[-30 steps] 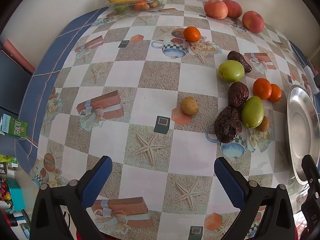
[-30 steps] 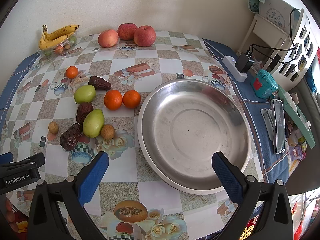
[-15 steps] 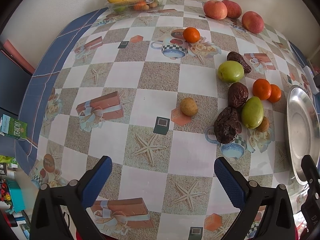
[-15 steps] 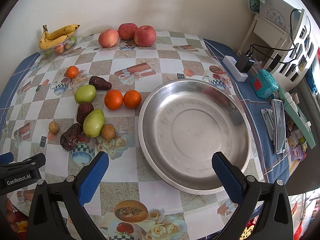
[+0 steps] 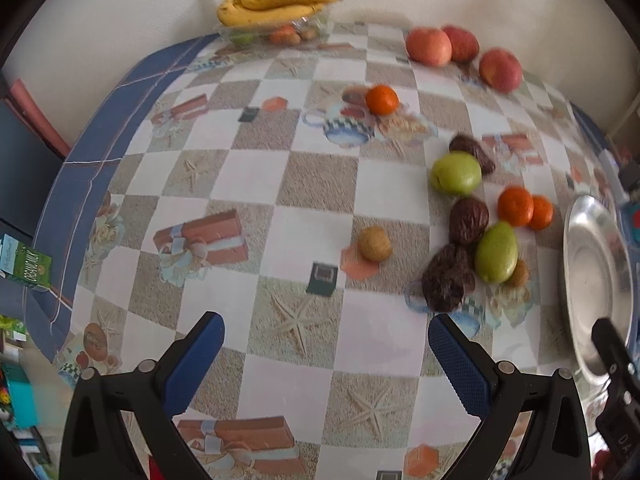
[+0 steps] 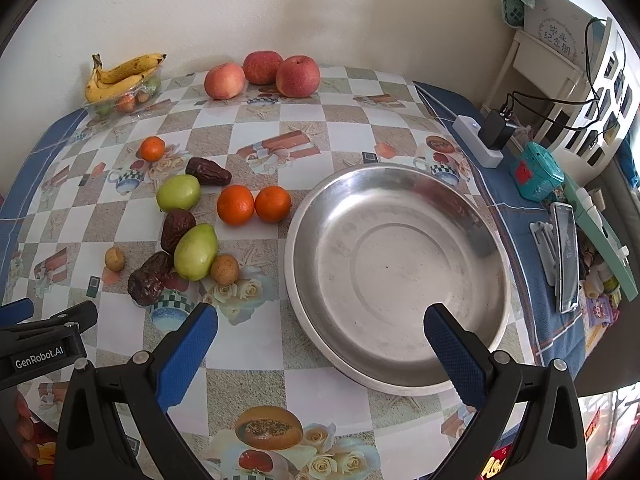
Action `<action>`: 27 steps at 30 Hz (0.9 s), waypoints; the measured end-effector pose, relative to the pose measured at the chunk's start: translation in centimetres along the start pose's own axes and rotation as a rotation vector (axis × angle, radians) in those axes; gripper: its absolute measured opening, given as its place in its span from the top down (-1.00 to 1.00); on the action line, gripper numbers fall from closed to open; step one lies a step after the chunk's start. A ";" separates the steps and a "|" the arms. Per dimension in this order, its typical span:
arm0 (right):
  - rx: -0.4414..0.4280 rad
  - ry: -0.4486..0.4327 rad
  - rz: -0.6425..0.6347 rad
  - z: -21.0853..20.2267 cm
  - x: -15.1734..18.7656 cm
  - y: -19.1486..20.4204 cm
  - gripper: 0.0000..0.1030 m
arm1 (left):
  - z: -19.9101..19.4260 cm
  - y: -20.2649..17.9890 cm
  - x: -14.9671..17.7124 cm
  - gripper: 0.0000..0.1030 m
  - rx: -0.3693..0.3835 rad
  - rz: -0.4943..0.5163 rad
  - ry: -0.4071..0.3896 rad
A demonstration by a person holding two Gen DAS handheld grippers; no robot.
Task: Organize fruits
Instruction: 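Grasp the small brown round fruit with the right gripper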
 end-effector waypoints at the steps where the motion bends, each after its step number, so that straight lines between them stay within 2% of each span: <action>1: -0.006 -0.009 0.000 -0.1 -0.1 0.0 -0.99 | -0.3 0.2 -0.4 -1.00 0.006 -0.016 -0.026; 5: -0.042 -0.027 0.007 -0.1 -0.5 0.4 -0.99 | -1.0 1.2 -2.0 -1.00 0.012 -0.061 -0.122; 8: -0.084 -0.074 0.016 -0.6 -1.5 0.8 -0.99 | -0.9 1.9 -3.1 -1.00 0.022 -0.103 -0.145; 11: -0.118 -0.108 0.030 -0.6 -2.9 1.1 -0.99 | -0.3 2.2 -3.6 -1.00 0.020 -0.126 -0.121; 15: -0.139 -0.110 0.016 -0.1 -3.8 1.6 -0.99 | 0.8 1.7 -3.3 -1.00 0.115 -0.173 -0.029; 17: -0.168 -0.089 0.021 0.5 -4.1 1.9 -0.99 | 1.2 1.3 -3.3 -1.00 0.142 -0.189 -0.009; 22: -0.156 -0.106 -0.014 0.7 -5.2 2.4 -0.99 | 1.9 0.2 -3.8 -0.98 0.156 -0.181 0.008; 27: -0.209 -0.112 -0.001 1.0 -6.1 2.8 -0.99 | 3.4 -0.1 -4.3 -0.96 0.137 -0.188 0.058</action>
Point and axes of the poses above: each gripper's, at about its wrist camera, not at the fingertips, and z roughly the way its jaws point, y to its left, x to its underside, the point moved 6 cm from there along z, roughly the way its jaws point, and after that the axes turned 7 degrees about -z, right-handed, at the moved point
